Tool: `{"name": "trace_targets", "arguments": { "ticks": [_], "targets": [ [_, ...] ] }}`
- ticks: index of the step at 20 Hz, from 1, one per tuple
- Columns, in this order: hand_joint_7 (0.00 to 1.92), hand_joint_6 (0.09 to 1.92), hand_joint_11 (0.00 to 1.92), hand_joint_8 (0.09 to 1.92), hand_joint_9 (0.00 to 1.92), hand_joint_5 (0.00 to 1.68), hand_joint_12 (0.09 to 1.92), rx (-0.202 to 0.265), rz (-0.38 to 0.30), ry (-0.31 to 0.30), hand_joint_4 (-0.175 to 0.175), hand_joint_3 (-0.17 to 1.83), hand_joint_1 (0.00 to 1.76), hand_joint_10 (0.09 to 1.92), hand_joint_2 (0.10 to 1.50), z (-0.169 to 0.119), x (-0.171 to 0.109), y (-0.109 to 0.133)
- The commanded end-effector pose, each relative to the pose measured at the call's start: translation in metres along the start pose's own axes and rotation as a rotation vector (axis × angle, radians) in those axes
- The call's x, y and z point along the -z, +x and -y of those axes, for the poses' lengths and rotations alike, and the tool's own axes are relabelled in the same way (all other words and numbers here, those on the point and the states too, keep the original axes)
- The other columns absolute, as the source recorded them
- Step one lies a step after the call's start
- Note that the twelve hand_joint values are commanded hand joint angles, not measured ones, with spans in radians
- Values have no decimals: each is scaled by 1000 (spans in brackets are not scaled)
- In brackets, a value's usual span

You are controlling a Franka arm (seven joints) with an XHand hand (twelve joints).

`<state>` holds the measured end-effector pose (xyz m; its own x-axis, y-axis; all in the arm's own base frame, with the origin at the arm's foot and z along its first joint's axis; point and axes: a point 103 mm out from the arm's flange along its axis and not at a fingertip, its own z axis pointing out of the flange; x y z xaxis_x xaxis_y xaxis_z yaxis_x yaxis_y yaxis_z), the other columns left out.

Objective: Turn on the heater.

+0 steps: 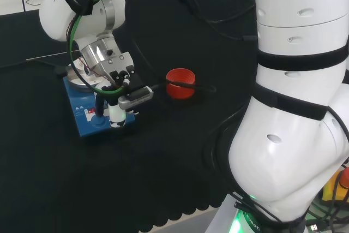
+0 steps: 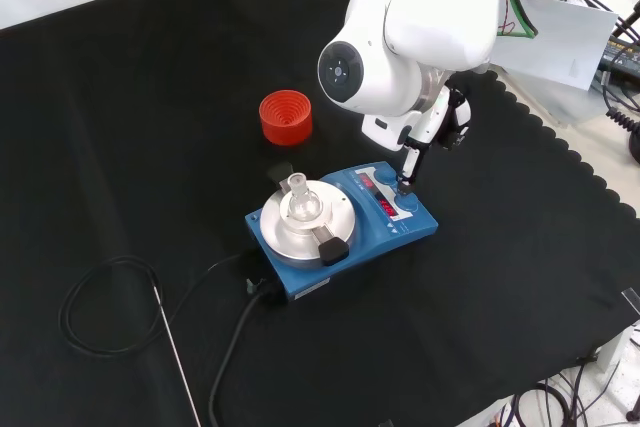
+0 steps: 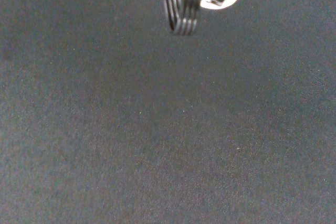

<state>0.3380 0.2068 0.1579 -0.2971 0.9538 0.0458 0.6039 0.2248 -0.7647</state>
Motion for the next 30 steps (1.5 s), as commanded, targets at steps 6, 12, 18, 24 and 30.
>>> {"name": "trace_targets", "arguments": {
  "ticks": [6, 12, 18, 24, 30],
  "targets": [
    [1343, 87, 1290, 1550, 1547, 316, 1249, 1, 5, 5, -36, 978, 1374, 1336, 659, -4, -2, 2],
    [1344, 87, 1289, 1550, 1547, 318, 1250, 5, 5, 10, -36, 981, 1374, 1336, 658, -6, -2, 3],
    [1344, 87, 1288, 1551, 1546, 321, 1251, 2, 5, 20, -37, 983, 1375, 1336, 657, -8, -3, 3],
    [1345, 87, 1287, 1551, 1547, 333, 1251, -2, 15, 35, -38, 985, 1375, 1337, 657, -9, -3, 4],
    [1346, 87, 1286, 1551, 1548, 343, 1252, 15, 0, -12, -38, 986, 1376, 1338, 656, 2, 12, 9]
  ]
}}
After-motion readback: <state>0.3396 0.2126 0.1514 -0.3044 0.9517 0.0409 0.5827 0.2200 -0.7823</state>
